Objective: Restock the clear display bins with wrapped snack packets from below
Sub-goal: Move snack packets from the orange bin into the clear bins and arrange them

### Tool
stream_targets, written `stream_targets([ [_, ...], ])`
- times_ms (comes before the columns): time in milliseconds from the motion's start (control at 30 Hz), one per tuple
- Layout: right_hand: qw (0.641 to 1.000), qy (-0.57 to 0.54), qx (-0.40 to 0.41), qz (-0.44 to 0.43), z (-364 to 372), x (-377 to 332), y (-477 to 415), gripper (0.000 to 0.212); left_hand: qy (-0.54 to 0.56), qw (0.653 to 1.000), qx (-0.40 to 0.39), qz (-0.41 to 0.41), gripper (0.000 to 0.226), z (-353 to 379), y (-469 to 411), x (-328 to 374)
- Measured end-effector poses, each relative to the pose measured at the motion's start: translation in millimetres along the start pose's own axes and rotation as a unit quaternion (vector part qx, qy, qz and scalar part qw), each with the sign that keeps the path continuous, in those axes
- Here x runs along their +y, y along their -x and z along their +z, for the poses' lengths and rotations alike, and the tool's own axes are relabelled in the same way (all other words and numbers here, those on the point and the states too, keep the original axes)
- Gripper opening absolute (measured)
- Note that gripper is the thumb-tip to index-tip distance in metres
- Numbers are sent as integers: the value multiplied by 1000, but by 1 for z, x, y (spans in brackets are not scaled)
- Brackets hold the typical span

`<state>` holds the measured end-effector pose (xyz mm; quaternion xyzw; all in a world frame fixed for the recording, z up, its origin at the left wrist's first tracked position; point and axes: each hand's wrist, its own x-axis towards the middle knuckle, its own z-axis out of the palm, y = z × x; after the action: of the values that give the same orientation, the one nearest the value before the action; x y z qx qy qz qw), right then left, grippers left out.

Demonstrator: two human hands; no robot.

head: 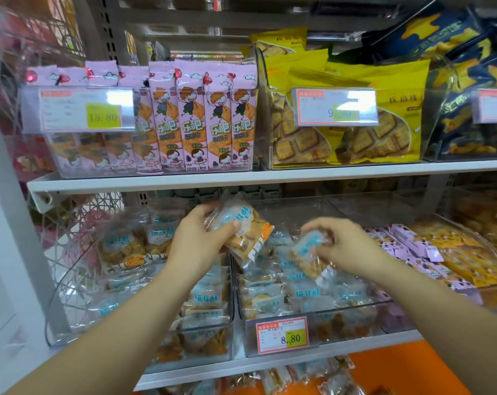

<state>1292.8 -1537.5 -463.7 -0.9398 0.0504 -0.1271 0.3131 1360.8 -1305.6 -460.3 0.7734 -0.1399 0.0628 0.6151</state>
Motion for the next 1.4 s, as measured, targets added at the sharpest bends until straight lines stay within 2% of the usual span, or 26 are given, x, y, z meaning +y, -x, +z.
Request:
stream_targets([
  [67, 993, -86, 70, -47, -14, -9, 3, 39, -34, 999, 12, 19, 52, -3, 1, 1],
  [100, 985, -140, 77, -70, -19, -15, 6, 38, -41, 999, 11, 22, 54, -4, 2, 1],
  [200, 960, -253, 27, -117, -15, -40, 17, 39, -57, 998, -33, 20, 51, -6, 1, -1],
  [300, 958, -246, 21, -149, 8, -55, 19, 38, -30, 993, -111, 4, 25, -7, 3, -2],
  [400, 958, -240, 26, -157, 26, -64, 18, 36, 39, 990, -136, -20, 22, -12, 7, -1],
  [500, 960, -232, 24, -158, 38, -72, 15, 41, 89, 984, -148, -33, 47, -28, 11, 0],
  [567, 958, -244, 18, -151, 47, -76, 12, 48, 113, 979, -170, -25, 55, -40, 14, -1],
  [667, 955, -261, 36, -135, 65, -85, 12, 50, 30, 980, -193, 32, 69, -54, 14, -6],
  [733, 950, -275, 48, -140, 81, -93, 14, 47, -3, 984, -170, 51, 83, -61, 14, -10],
  [767, 948, -278, 47, -147, 88, -97, 15, 47, -7, 986, -156, 59, 83, -65, 14, -11],
  [833, 943, -299, 27, -144, 100, -102, 13, 56, -20, 990, -127, 64, 77, -73, 15, -12],
  [900, 935, -336, -24, -109, 103, -103, 5, 76, -47, 990, -119, 62, 88, -84, 14, -17],
  [967, 939, -314, -96, -100, 97, -103, -6, 98, -91, 984, -139, 66, 97, -93, 11, -23],
  [1033, 942, -266, -168, -119, 89, -105, -15, 103, -138, 971, -175, 84, 99, -98, 11, -27],
  [1133, 949, -183, -205, -152, 85, -107, -23, 92, -184, 958, -195, 103, 105, -101, 10, -32],
  [1200, 952, -174, -194, -164, 86, -106, -26, 74, -189, 958, -189, 100, 107, -101, 11, -34],
  [1300, 953, -193, -152, -177, 90, -101, -31, 59, -182, 967, -155, 91, 108, -95, 11, -36],
  [1400, 959, -217, -70, -171, 94, -96, -41, 53, -145, 983, -75, 83, 105, -84, 3, -36],
])
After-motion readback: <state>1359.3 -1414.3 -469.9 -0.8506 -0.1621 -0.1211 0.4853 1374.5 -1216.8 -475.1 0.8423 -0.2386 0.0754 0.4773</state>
